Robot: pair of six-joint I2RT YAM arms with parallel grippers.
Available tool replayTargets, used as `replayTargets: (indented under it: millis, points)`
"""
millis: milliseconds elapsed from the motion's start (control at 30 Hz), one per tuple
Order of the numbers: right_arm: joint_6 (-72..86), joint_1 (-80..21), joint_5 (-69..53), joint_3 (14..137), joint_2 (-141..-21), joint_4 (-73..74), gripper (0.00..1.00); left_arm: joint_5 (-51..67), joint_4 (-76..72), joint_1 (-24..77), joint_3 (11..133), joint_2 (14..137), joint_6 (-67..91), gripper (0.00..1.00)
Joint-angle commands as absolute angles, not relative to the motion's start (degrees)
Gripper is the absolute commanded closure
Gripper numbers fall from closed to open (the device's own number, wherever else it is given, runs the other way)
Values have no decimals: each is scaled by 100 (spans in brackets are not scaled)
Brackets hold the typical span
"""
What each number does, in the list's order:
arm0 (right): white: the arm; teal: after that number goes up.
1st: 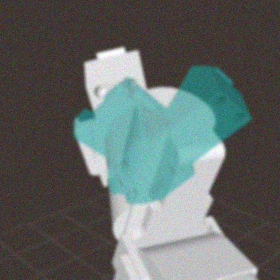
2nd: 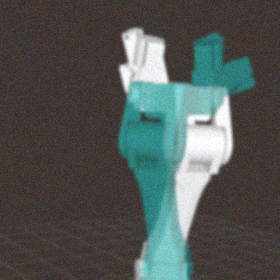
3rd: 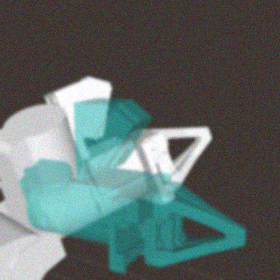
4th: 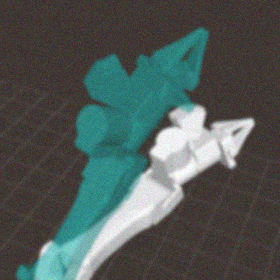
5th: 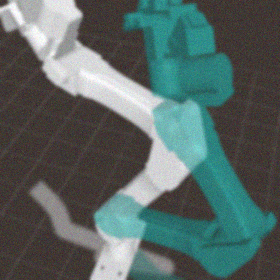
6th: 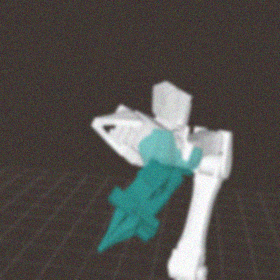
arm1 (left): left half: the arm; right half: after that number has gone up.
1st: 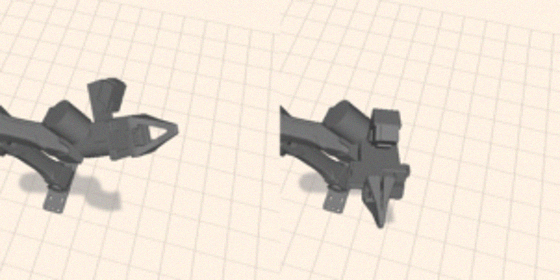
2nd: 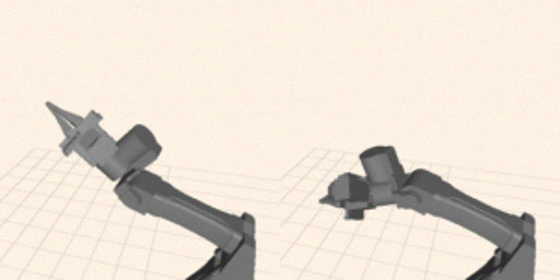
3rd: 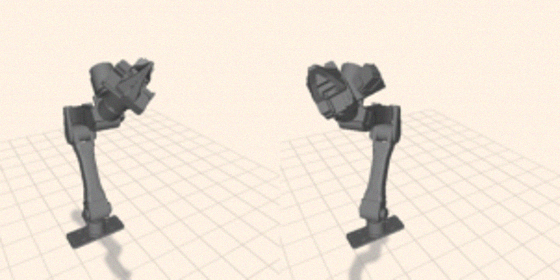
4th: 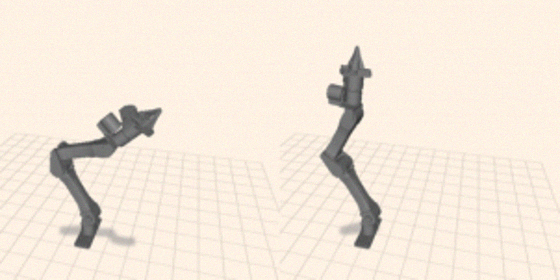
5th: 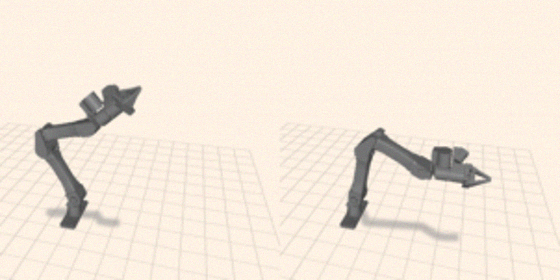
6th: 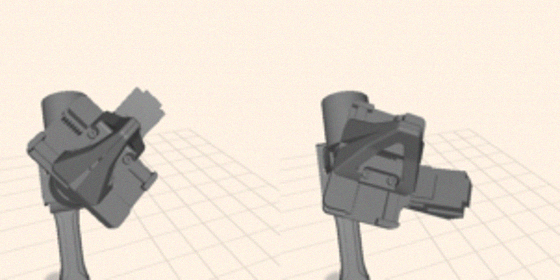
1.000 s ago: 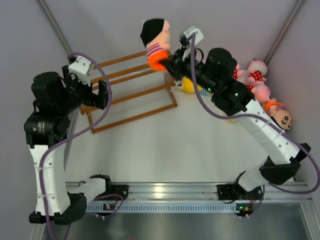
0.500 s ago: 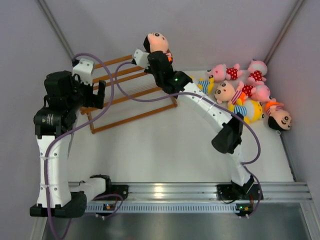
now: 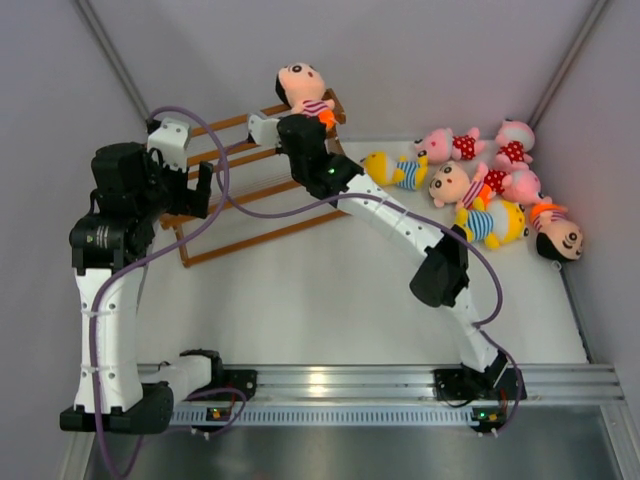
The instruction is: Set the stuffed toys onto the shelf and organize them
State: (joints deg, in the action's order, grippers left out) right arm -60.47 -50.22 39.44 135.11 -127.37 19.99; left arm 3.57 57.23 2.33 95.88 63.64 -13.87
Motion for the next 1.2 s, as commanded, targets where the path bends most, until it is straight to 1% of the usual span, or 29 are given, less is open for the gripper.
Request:
replayTargets:
  millis: [0, 100, 133, 167, 233, 267, 333, 367, 433, 467, 533, 567, 633, 733, 767, 833, 867, 1033, 1167]
  points:
    - [-6153, -5071, 3999, 13790, -12858, 1679, 100, 369, 5634, 246, 9554, 6337, -1406, 2]
    - [-6056, -5115, 3876, 13790, -12867, 1714, 100, 387, 5642, 246, 9554, 6354, -1406, 2]
    - [-6047, -5150, 3859, 13799, -12858, 1696, 98, 387, 5625, 246, 9554, 6354, -1398, 2]
    - [-6047, -5159, 3858, 13808, -12858, 1670, 93, 395, 5634, 246, 9545, 6354, -1406, 2]
    - [-6021, -5203, 3858, 13816, -12832, 1661, 87, 413, 5634, 246, 9554, 6354, -1397, 2]
    - [-6003, -5221, 3850, 13816, -12806, 1652, 80, 422, 5634, 246, 9545, 6346, -1406, 2]
    - [-5933, -5264, 3823, 13808, -12745, 1670, 73, 448, 5634, 246, 9536, 6346, -1415, 2]
    - [-5915, -5282, 3797, 13799, -12709, 1679, 65, 457, 5651, 246, 9527, 6346, -1424, 2]
    - [-5801, -5335, 3736, 13790, -12604, 1740, 59, 483, 5642, 246, 9519, 6337, -1424, 2]
    - [-5757, -5352, 3657, 13781, -12569, 1758, 52, 510, 5634, 246, 9519, 6328, -1450, 2]
    - [-5625, -5405, 3595, 13764, -12464, 1802, 46, 527, 5642, 246, 9501, 6346, -1459, 2]
    - [-5538, -5414, 3543, 13764, -12437, 1802, 42, 553, 5634, 246, 9492, 6328, -1450, 2]
    - [-5467, -5449, 3481, 13764, -12349, 1837, 37, 580, 5634, 246, 9483, 6328, -1468, 2]
    - [-5309, -5475, 3366, 13764, -12226, 1872, 23, 606, 5634, 237, 9466, 6319, -1485, 2]
    - [-5239, -5476, 3323, 13764, -12191, 1881, 17, 624, 5634, 246, 9457, 6311, -1485, 2]
    - [-5160, -5476, 3261, 13755, -12103, 1916, 12, 659, 5625, 246, 9431, 6311, -1485, 2]
    - [-5055, -5476, 3200, 13746, -12068, 1960, 7, 668, 5634, 246, 9431, 6302, -1494, 2]
    - [-4650, -5476, 2910, 13527, -11638, 1986, 2, 721, 5634, 246, 9404, 6302, -1503, 2]
    - [-3888, -5449, 2498, 13360, -11198, 2196, 0, 747, 5643, 246, 9369, 6293, -1521, 2]
